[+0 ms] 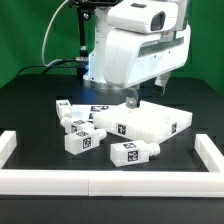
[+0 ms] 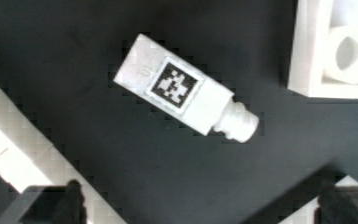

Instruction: Assemble one leg

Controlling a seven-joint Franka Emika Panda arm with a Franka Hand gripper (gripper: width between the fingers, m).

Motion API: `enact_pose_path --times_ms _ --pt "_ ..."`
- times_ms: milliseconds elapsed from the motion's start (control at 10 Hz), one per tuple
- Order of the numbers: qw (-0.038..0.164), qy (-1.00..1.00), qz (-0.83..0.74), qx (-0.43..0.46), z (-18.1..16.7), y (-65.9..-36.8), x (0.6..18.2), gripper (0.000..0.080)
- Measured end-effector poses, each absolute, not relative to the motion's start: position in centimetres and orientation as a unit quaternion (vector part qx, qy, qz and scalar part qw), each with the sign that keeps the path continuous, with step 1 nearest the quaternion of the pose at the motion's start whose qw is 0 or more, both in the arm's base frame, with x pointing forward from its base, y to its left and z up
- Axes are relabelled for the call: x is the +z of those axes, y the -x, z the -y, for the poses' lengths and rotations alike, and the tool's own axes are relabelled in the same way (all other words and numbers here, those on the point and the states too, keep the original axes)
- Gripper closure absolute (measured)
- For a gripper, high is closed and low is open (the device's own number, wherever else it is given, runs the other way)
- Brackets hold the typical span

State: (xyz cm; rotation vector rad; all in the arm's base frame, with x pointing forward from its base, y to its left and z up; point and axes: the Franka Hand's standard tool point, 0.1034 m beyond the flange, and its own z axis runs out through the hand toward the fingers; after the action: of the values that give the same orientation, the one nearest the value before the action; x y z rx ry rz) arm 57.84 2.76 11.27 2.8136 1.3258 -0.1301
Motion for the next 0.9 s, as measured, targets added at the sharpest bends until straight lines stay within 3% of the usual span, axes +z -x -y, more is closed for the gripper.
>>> enact_pose_path --times_ms 200,400,900 --pt "0.009 -0.935 -0.355 -0.013 -2.0 -58.0 10.9 0.0150" --pt "-0.020 -0.983 -0.182 0.001 -2.4 -57.8 10.1 0.0150" --pt "-0.028 -0.999 -0.040 -0.003 -2.7 -57.8 10.1 0.0150"
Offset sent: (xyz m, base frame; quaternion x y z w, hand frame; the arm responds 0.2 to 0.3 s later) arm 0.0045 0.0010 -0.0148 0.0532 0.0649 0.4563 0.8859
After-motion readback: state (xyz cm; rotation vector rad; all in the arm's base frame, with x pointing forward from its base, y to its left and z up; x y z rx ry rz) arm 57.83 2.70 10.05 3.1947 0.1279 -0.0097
